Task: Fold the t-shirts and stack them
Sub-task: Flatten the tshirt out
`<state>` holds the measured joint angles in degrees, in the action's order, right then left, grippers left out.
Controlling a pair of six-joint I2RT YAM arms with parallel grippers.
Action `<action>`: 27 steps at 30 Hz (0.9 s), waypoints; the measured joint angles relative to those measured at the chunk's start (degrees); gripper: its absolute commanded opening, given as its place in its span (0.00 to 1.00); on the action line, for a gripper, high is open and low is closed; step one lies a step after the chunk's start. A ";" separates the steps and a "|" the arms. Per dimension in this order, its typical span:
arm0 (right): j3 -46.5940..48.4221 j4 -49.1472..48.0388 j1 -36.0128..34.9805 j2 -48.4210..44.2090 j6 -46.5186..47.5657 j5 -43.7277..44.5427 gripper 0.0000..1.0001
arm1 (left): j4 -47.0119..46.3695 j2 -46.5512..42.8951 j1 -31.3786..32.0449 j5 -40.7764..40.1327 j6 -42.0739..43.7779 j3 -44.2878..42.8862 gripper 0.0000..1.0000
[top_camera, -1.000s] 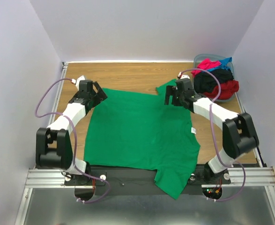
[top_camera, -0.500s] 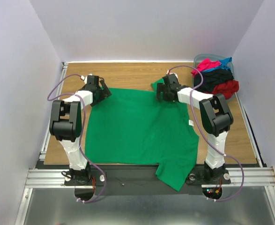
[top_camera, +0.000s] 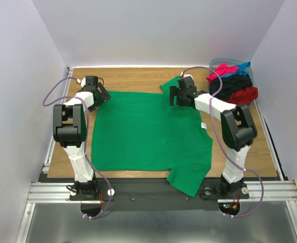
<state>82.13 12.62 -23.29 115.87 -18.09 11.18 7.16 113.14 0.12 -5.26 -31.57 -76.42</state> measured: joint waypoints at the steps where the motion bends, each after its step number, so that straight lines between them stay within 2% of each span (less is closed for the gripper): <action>1: -2.19 0.55 0.02 -3.04 0.48 0.94 1.00 | 0.96 -0.28 0.17 -0.48 0.00 0.02 0.98; 6: -7.69 0.59 0.90 -13.40 1.84 5.29 1.00 | 2.82 -7.89 0.28 -0.92 0.00 4.92 0.98; 9: -8.74 0.11 2.97 -14.71 1.84 7.91 0.97 | 3.10 -17.51 0.52 -1.11 -0.11 9.53 0.98; 12: -9.77 0.28 5.22 -13.29 1.77 9.77 0.88 | 2.14 -25.88 1.03 -1.99 -0.70 13.68 0.98; 15: -9.86 0.63 6.97 -10.62 1.53 11.23 0.77 | 1.16 -33.09 2.84 -2.82 -1.73 18.88 0.98; 18: -9.86 0.85 7.63 -7.41 1.31 12.31 0.66 | 0.81 -36.17 4.50 -3.10 -2.38 22.86 0.99; 20: -9.86 0.85 7.58 -6.10 1.16 12.87 0.42 | 0.96 -37.11 5.46 -3.32 -2.84 25.70 0.98; 21: -9.86 0.92 7.58 -5.57 1.29 13.07 0.35 | 1.16 -37.38 5.57 -3.50 -2.99 26.82 0.99; 22: -9.86 0.92 7.56 -5.03 1.36 13.03 0.24 | 1.33 -37.79 5.64 -3.78 -3.23 27.78 0.98; 25: -9.86 1.05 7.54 -4.72 1.09 12.11 0.10 | 2.19 -38.88 5.64 -4.37 -3.67 29.09 0.99; 27: -9.86 0.87 7.54 -4.74 1.09 10.45 0.07 | 2.12 -39.67 5.62 -4.68 -3.89 29.09 0.98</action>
<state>72.27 13.50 -15.75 111.13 -16.99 21.63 9.28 73.47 5.74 -9.93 -35.46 -47.33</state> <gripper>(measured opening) 0.116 0.985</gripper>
